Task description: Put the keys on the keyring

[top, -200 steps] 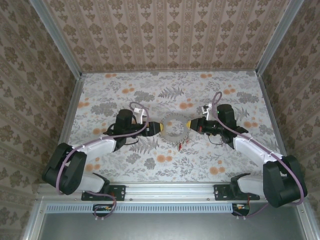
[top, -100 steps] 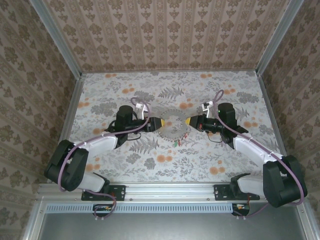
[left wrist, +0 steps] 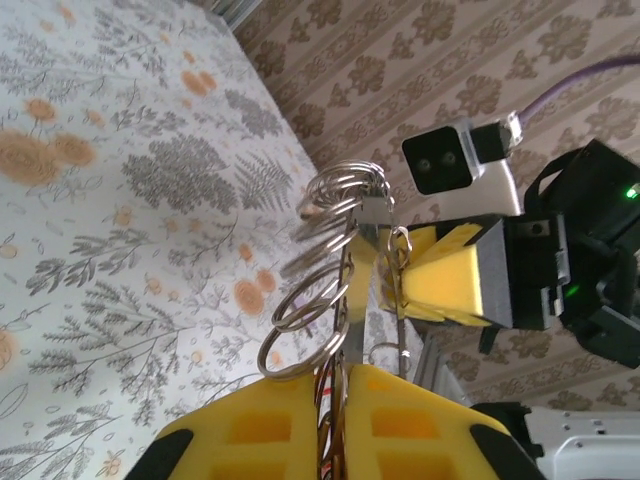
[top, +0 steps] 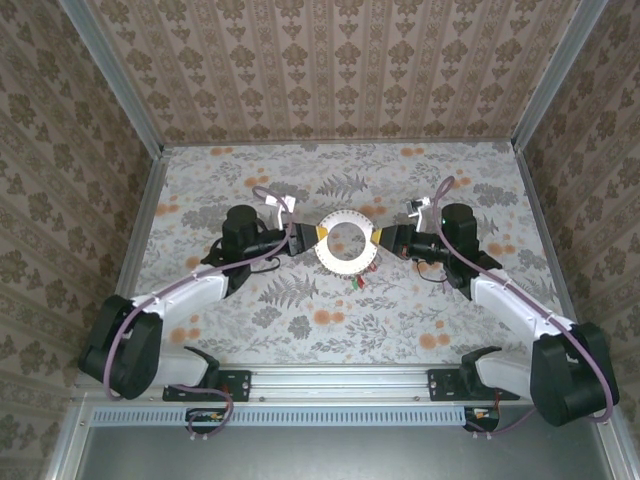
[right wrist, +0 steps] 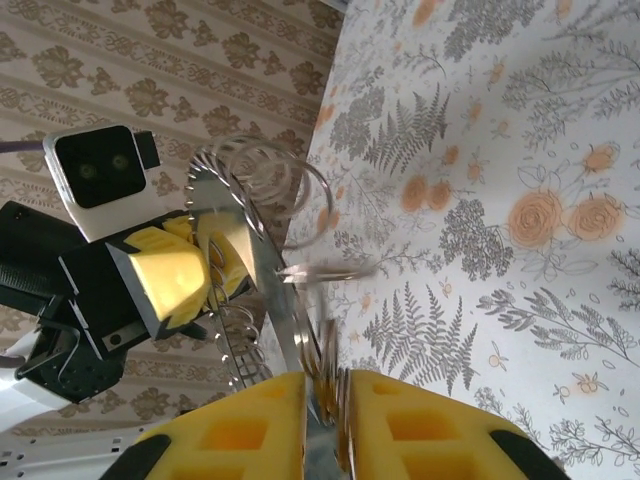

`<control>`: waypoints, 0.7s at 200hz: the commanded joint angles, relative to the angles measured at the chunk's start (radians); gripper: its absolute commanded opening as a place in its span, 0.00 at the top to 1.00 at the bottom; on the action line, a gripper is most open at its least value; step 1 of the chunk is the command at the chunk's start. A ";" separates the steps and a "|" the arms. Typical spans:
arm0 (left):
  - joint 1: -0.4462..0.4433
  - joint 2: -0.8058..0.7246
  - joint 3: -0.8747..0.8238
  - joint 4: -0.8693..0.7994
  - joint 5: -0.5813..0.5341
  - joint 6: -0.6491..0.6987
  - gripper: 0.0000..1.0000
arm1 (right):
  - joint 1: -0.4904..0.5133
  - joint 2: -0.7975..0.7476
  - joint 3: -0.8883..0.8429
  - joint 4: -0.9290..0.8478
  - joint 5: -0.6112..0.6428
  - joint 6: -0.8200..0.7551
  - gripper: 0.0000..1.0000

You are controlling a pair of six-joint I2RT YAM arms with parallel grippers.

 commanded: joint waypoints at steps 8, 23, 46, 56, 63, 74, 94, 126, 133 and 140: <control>0.017 -0.046 0.051 0.044 0.020 -0.015 1.00 | -0.002 -0.048 0.038 0.004 0.012 -0.028 0.77; 0.020 -0.054 0.054 0.068 0.029 -0.031 1.00 | -0.003 -0.064 0.043 -0.016 0.029 -0.041 0.73; 0.033 -0.059 0.051 0.126 0.034 -0.079 1.00 | -0.002 -0.113 0.061 -0.115 0.102 -0.098 0.63; 0.040 -0.059 0.051 0.149 0.042 -0.101 1.00 | -0.002 -0.156 0.070 -0.170 0.150 -0.139 0.60; 0.047 -0.059 0.053 0.169 0.052 -0.113 1.00 | -0.003 -0.190 0.073 -0.207 0.191 -0.177 0.58; 0.055 -0.059 0.056 0.190 0.066 -0.127 1.00 | -0.002 -0.251 0.069 -0.248 0.254 -0.236 0.57; 0.067 -0.064 0.073 0.174 0.090 -0.120 1.00 | -0.002 -0.370 0.033 -0.266 0.365 -0.347 0.56; 0.072 -0.065 0.118 0.116 0.137 -0.082 1.00 | 0.012 -0.520 -0.068 -0.181 0.318 -0.549 0.65; 0.072 -0.067 0.133 0.087 0.147 -0.064 1.00 | 0.028 -0.539 -0.077 -0.183 0.314 -0.595 0.68; 0.073 -0.068 0.151 0.045 0.158 -0.040 1.00 | 0.054 -0.553 -0.083 -0.193 0.320 -0.648 0.71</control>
